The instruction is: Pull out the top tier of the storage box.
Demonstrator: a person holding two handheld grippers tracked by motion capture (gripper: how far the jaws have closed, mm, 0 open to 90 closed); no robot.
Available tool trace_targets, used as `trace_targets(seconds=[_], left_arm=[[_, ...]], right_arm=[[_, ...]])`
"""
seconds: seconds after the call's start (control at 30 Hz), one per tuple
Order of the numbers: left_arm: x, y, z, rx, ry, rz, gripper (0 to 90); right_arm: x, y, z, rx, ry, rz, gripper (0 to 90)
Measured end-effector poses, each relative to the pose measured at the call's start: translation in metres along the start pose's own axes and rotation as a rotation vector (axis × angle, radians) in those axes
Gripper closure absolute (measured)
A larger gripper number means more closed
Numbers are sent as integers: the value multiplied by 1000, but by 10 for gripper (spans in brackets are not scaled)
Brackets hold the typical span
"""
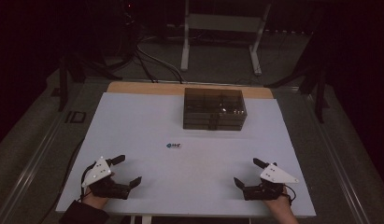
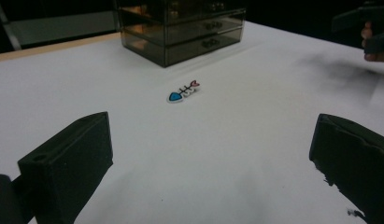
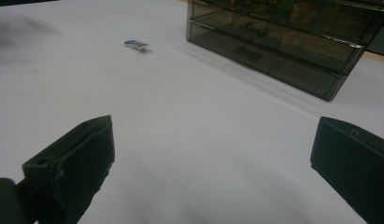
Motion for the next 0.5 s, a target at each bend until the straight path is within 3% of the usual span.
trace_targets(seconds=[0.17, 0.5], left_arm=[[-1, -1, 0, 4, -2, -2, 8], [-2, -2, 2, 15, -4, 3, 8]], right_arm=[[-4, 6, -1, 4, 8, -19, 0], [-27, 16, -8, 5, -41, -41, 0]])
Point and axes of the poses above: each handheld gripper's, and its own axes: z roughly forward along the jaws, x roughly out of its underside, y roughly to its left, the point moved 5 cm from there along z, roughly forward along the jaws, and after that the axes turned 10 degrees about -x, right-handed, at the moved point
